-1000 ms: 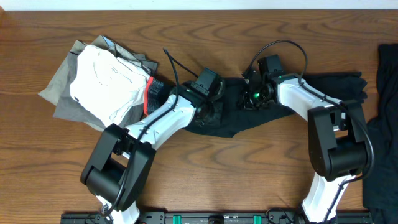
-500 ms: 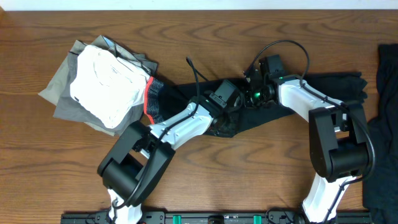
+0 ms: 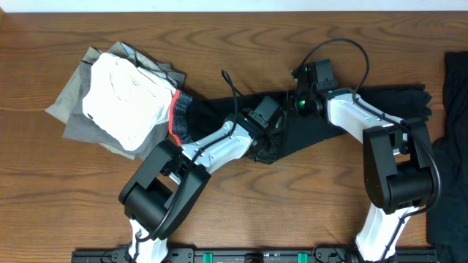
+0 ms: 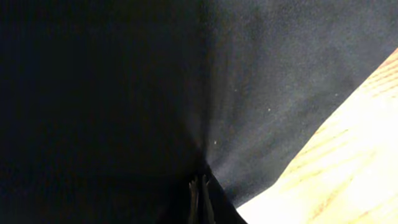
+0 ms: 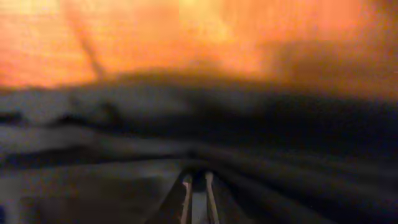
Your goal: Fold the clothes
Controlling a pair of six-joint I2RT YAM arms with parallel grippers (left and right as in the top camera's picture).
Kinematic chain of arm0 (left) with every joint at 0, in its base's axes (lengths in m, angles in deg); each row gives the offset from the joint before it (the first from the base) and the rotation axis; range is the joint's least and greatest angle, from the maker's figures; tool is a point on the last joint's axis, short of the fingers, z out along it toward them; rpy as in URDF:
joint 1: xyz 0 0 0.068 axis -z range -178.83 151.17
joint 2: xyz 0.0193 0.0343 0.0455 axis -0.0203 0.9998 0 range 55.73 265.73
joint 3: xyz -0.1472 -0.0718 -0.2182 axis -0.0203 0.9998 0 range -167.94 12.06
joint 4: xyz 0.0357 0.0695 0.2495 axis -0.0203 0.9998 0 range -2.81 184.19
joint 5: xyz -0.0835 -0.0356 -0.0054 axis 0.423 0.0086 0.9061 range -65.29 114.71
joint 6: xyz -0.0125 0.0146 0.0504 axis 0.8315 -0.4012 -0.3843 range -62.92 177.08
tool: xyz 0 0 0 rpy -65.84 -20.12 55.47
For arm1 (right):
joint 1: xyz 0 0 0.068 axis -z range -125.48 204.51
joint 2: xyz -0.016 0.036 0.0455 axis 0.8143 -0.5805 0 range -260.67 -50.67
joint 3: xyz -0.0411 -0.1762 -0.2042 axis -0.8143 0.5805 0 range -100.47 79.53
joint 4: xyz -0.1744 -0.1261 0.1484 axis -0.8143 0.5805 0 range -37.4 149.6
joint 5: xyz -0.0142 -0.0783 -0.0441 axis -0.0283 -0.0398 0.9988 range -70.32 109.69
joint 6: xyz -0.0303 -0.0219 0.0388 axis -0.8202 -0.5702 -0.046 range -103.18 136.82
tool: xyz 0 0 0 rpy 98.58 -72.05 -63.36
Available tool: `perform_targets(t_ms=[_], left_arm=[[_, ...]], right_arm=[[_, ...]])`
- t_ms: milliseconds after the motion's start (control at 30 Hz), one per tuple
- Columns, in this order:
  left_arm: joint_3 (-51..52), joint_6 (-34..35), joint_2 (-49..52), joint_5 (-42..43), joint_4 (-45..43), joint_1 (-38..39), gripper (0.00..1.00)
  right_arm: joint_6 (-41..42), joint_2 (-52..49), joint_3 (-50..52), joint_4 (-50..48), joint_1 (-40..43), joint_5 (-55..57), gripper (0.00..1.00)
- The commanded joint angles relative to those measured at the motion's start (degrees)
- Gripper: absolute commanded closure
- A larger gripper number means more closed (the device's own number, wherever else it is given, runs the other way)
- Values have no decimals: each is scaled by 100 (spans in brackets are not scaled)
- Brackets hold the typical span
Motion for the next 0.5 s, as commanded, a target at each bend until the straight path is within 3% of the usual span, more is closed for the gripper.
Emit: perform_targets(t_ms=[0, 300, 467], left_arm=[[17, -9, 90, -20, 155, 20, 93], [17, -9, 90, -20, 227, 20, 93], [20, -13, 90, -24, 249, 20, 93]], right_arm=[[160, 116, 35, -260, 26, 260, 90], [317, 114, 28, -713, 72, 656, 90], [42, 474, -153, -321, 505, -365, 93]])
